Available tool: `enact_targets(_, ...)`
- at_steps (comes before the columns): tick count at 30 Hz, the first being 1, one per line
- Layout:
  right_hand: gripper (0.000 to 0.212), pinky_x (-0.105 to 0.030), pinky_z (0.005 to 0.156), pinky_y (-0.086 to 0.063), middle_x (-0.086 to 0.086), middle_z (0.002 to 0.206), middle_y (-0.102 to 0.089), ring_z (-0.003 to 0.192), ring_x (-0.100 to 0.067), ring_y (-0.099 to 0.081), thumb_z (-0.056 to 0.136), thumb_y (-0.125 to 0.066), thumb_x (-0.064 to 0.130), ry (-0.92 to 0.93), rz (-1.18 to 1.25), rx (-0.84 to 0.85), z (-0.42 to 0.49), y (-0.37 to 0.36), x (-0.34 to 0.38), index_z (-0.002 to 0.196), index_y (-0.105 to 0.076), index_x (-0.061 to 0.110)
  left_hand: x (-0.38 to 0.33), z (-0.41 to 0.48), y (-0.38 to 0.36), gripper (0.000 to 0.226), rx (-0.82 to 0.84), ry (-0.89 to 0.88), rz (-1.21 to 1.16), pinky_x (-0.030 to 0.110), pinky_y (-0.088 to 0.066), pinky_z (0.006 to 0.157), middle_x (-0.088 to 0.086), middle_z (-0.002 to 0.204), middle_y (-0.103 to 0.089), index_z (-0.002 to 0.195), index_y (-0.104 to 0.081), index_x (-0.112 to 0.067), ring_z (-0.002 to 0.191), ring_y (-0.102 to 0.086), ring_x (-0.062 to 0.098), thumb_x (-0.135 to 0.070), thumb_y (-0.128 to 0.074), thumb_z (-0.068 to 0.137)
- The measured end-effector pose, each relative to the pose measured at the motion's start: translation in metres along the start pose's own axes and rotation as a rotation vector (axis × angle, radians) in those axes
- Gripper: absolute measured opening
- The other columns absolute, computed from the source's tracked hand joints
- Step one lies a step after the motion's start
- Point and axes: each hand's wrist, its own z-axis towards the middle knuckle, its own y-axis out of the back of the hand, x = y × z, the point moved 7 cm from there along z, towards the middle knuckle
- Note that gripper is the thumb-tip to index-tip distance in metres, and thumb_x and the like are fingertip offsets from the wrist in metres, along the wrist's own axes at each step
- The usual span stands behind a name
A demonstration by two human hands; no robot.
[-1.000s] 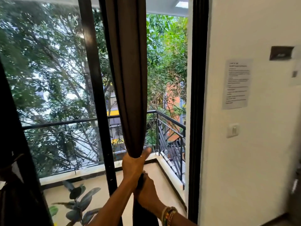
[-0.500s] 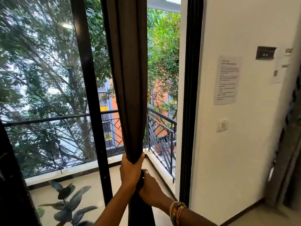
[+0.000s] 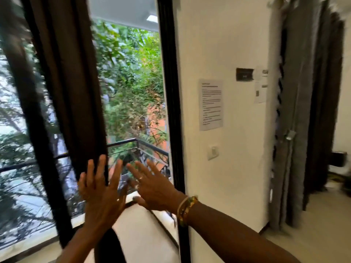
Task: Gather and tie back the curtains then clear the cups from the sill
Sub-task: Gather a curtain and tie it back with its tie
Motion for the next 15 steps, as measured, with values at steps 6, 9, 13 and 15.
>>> enact_targets(6,0.055,-0.054,0.109,-0.030,-0.017,0.150,-0.043,0.135,-0.036,-0.036,0.086,-0.061,0.056,-0.001,0.006,0.007,-0.049,0.005,-0.095,0.123,-0.064,0.015,-0.059,0.009,-0.076,0.063,0.314,-0.157,-0.091,0.042,-0.043,0.087,0.013,0.122,-0.064,0.122,-0.061,-0.016,0.106,-0.065,0.039,-0.061,-0.024,0.098)
enact_targets(9,0.080,-0.057,0.114,-0.020,-0.014,0.160,-0.027,0.144,-0.037,-0.025,0.081,-0.052,0.075,-0.130,-0.099,0.019,-0.089,-0.001,-0.149,0.142,-0.049,0.023,-0.092,0.019,-0.108,0.072,0.214,-0.240,0.027,0.060,-0.031,0.105,0.023,0.144,-0.048,0.151,-0.031,-0.030,0.135,-0.040,0.045,-0.070,-0.024,0.092)
enact_targets(13,0.101,-0.060,0.118,-0.006,-0.012,0.166,-0.003,0.152,-0.036,-0.004,0.080,-0.044,0.083,-0.301,-0.123,0.072,-0.133,-0.014,-0.225,0.157,-0.020,0.023,-0.147,0.058,-0.149,0.088,0.178,-0.329,0.069,0.070,-0.018,0.113,0.023,0.159,-0.023,0.154,-0.027,-0.008,0.146,-0.018,0.049,-0.069,-0.030,0.090)
enact_targets(15,0.098,-0.058,0.118,-0.006,-0.011,0.166,-0.002,0.153,-0.032,0.003,0.085,-0.038,0.081,-0.373,-0.155,0.065,-0.147,-0.015,-0.261,0.158,-0.017,0.019,-0.181,0.082,-0.167,0.080,0.183,-0.360,0.103,0.067,-0.016,0.115,0.024,0.159,-0.021,0.147,-0.035,0.005,0.147,-0.014,0.047,-0.055,-0.033,0.094)
